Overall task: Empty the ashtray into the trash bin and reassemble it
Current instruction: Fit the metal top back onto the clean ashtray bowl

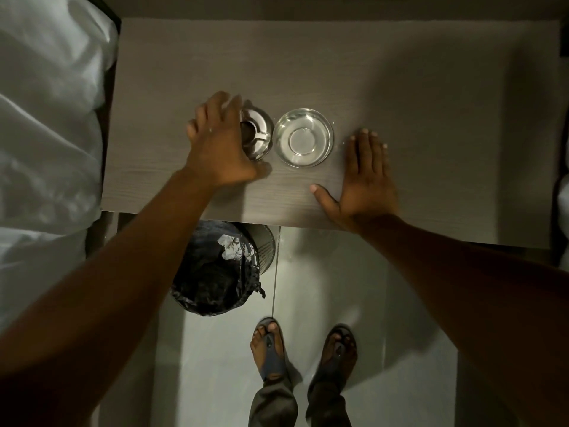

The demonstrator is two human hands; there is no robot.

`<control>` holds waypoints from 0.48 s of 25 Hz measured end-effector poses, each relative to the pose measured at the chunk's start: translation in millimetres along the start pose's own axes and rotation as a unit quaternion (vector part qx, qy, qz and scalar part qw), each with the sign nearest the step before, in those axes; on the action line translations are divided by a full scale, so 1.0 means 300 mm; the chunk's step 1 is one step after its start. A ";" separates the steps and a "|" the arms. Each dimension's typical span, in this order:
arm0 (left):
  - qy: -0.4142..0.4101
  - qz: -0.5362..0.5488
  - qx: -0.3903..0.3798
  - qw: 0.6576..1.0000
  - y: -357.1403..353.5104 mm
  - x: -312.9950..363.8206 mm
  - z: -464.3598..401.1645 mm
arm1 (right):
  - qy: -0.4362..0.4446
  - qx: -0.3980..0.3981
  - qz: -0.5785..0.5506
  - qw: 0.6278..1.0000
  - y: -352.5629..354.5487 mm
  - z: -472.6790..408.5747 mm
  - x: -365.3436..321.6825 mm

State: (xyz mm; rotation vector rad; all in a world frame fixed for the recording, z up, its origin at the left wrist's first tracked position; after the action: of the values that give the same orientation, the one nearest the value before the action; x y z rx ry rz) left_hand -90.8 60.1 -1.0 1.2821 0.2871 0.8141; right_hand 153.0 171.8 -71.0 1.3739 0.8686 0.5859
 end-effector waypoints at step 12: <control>-0.004 0.010 0.017 1.000 0.033 0.014 -0.061 | -0.003 -0.014 -0.009 1.000 0.013 0.004 -0.001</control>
State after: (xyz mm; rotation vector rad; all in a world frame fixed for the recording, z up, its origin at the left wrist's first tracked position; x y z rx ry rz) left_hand -102.7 76.9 3.8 1.3222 0.2829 0.8238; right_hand 154.4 171.3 -67.0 1.3398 0.8642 0.5790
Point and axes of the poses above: each hand's wrist, its own z-axis away from the middle knuckle, its own y-axis out of the back of the hand, x = y × z, the point moved 1 cm from there along -z, towards the middle knuckle, and after that the axes turned 6 degrees about y, right-handed, at the moved point
